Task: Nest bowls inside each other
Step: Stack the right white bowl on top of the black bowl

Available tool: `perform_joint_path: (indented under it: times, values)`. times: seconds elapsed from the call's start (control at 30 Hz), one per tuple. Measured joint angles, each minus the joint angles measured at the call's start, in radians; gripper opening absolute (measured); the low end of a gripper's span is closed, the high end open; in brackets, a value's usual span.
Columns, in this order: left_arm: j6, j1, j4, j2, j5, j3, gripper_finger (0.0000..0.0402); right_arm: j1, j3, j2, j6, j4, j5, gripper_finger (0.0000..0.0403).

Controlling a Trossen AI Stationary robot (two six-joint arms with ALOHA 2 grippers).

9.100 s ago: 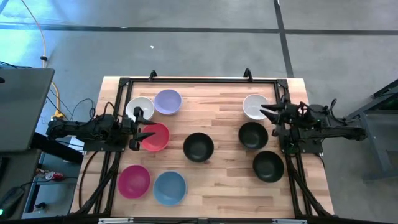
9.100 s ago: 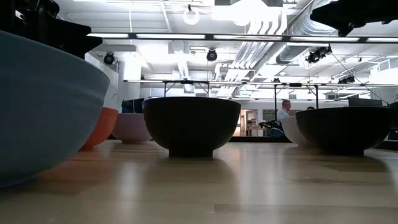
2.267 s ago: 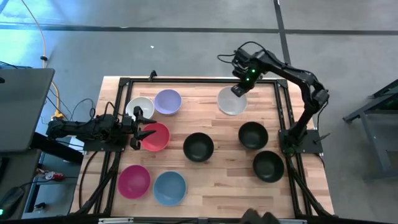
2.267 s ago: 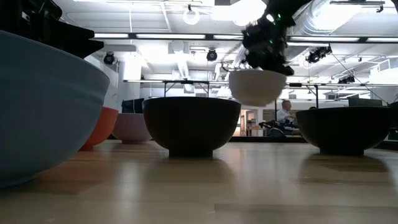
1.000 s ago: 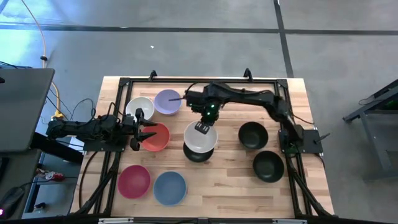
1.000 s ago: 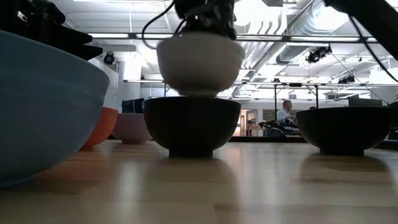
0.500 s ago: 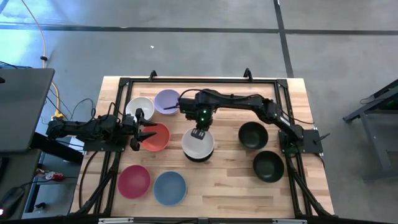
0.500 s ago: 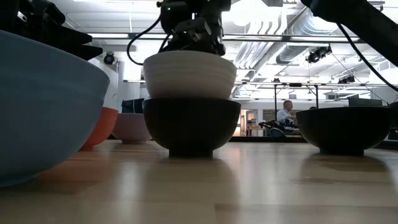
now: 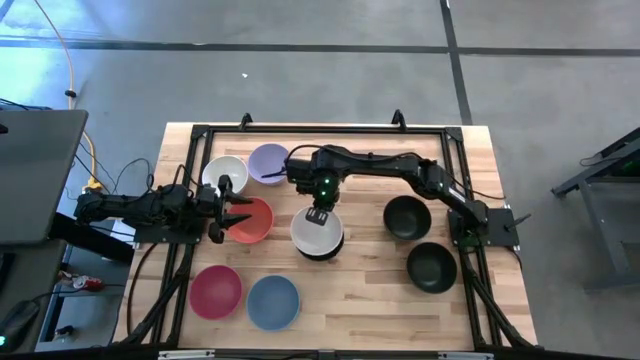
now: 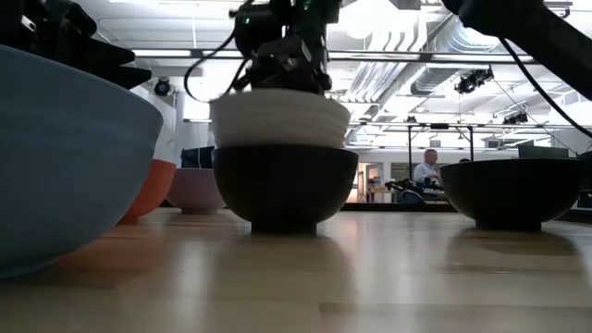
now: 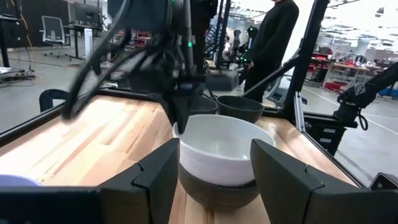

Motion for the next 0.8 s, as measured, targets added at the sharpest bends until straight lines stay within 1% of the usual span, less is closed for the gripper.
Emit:
perform_joint_path:
  times: [0.23,0.37,0.47,0.57,0.73,0.8]
  values:
    - [0.0,0.0,-0.001,0.0,0.004,0.0,0.0186,0.002,-0.001,0.035,-0.031,0.0,-0.008,0.0]
    - [0.0,0.0,-0.004,0.0,0.018,0.0,0.0186,0.006,-0.001,0.035,-0.048,0.017,-0.002,0.0]
    - [0.0,0.0,-0.005,0.0,0.019,0.0,0.0186,0.006,-0.001,0.035,-0.048,0.018,-0.001,0.0008]
    - [0.001,0.0,-0.005,0.0,0.019,0.0,0.0186,0.005,-0.001,0.035,-0.059,0.019,-0.011,0.0035]
    - [0.008,0.0,-0.005,0.0,0.019,0.0,0.0186,0.006,-0.001,0.035,-0.062,0.013,-0.029,0.0103]
    - [0.008,0.0,-0.005,0.0,0.019,0.0,0.0186,0.004,-0.001,0.035,-0.067,-0.001,-0.053,0.0124]
